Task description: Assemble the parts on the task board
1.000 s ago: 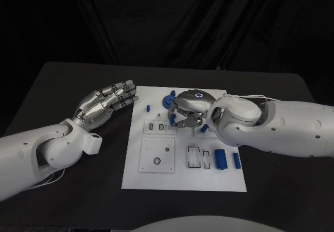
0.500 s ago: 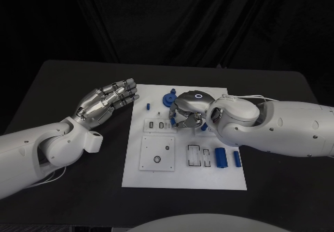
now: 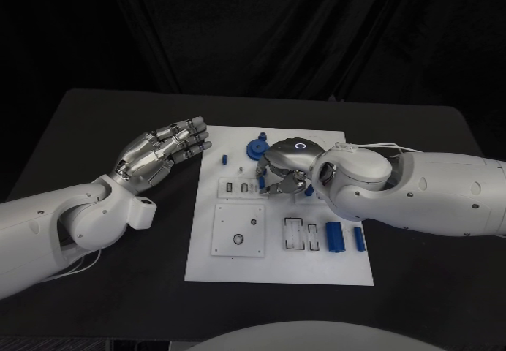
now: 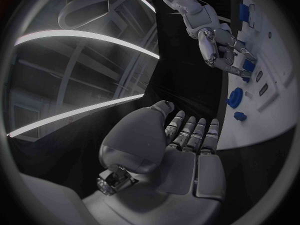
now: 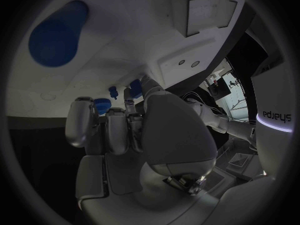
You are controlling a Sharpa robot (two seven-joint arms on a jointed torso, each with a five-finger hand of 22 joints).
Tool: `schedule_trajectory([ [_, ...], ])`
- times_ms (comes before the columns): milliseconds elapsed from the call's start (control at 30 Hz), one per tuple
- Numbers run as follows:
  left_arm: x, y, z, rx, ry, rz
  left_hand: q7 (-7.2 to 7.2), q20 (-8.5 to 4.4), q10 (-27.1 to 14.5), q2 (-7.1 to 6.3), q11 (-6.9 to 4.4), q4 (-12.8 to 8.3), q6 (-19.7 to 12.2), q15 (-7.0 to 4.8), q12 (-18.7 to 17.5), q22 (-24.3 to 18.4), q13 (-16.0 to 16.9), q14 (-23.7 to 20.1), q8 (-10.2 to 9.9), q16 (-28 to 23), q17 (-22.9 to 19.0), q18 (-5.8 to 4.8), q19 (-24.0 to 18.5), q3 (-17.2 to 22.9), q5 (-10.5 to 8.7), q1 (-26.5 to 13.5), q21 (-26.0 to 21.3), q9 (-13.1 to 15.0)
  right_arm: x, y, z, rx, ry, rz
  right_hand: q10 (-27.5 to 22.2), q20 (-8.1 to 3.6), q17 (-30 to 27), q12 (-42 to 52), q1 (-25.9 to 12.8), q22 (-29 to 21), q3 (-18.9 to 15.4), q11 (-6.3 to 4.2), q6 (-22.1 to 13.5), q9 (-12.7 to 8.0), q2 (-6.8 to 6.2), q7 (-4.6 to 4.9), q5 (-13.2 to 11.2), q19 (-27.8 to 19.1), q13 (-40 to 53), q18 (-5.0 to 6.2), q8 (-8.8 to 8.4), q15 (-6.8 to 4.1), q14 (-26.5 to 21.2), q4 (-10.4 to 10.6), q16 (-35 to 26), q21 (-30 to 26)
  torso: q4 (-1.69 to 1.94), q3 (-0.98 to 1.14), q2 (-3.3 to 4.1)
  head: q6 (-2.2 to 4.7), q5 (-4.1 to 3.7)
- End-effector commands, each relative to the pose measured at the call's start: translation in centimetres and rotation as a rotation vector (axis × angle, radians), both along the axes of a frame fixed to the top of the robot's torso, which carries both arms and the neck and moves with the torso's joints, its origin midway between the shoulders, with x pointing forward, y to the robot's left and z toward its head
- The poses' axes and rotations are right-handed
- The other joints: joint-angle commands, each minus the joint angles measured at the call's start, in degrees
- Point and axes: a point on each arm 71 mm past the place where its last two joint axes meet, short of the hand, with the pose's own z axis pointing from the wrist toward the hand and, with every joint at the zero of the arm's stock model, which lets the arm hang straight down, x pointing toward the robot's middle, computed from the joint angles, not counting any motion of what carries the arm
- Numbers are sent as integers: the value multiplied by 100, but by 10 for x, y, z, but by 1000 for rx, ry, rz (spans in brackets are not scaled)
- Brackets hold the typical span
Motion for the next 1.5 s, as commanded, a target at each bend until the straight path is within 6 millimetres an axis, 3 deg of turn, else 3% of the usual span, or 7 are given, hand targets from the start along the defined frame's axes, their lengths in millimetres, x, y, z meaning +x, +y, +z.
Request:
schedule_trajectory([
  [33,-1,0,6,-74,-60,0,117,15,3,5,20,0,-15,52,6,-9,2,-2,24,15,7,-111,3,18,17,-57,3,3,0,-1,-2,-21,8,-10,305,22,572,-31,-41,435,-44,32,-101,-26,-21,8,-96,-23,1255,90,-50,51,271,5,-31,-32,-1,-3,-4,-8,1],
  [667,-1,1,5,-64,-65,23,125,14,-4,-30,10,-15,-13,53,13,-6,3,0,24,41,10,-115,18,82,7,-72,12,4,-7,-6,6,69,-44,37,135,-15,523,-137,-113,416,-114,-40,-969,-326,-400,-66,-537,-45,1112,107,-413,1,238,168,-87,-168,5,-2,-6,-19,55],
  [800,-4,1,6,-47,-69,55,136,-17,160,-270,6,-332,33,164,263,389,46,1251,40,1467,312,-179,1558,387,-296,11,992,14,-14,-12,16,160,-68,67,-5,-60,457,-230,70,386,-61,-118,-1257,-440,-455,-175,-528,-84,994,124,-531,-56,203,176,-150,-250,5,-1,-8,109,51],
  [1033,-9,1,9,1,-100,127,155,-237,1208,-500,190,-367,519,-124,1470,952,273,2096,178,2884,756,-87,2752,561,-795,-269,2161,66,-17,-33,45,306,-115,66,19,-102,471,-217,336,430,78,-148,-1176,-497,-286,-194,-388,-52,1014,108,-410,-89,205,158,-143,-227,-10,6,-6,239,77],
  [1167,-10,0,12,78,-134,155,378,-392,2152,-594,-27,-178,1157,-358,2237,1434,505,2593,391,4017,1217,-14,3060,512,-1472,-412,3038,124,-13,-51,57,383,-108,27,56,-104,496,-193,523,472,157,-143,-1068,-512,-190,-185,-279,-20,1046,93,-315,-86,214,139,-124,-183,-64,25,-49,278,180],
  [1333,1,-5,19,149,-143,149,426,-503,2908,-690,-392,177,1752,-680,3030,1883,946,3177,618,4940,1677,180,3406,422,-1534,-530,3842,180,-4,-71,59,438,-80,-43,104,-92,544,-160,797,531,274,-107,-853,-524,-45,-126,20,28,1086,76,-163,-63,240,56,-81,-122,-81,57,-119,337,207],
  [1500,13,-9,22,214,-133,118,287,-621,2991,-824,-627,728,2015,-854,4622,3074,2547,3660,861,6324,2892,308,3528,451,-1318,-308,5542,143,9,-84,56,446,-62,-94,74,-74,541,-179,974,547,347,-76,-785,-550,25,-79,122,35,1061,74,-110,-42,239,7,-85,-122,-136,101,-198,438,269],
])
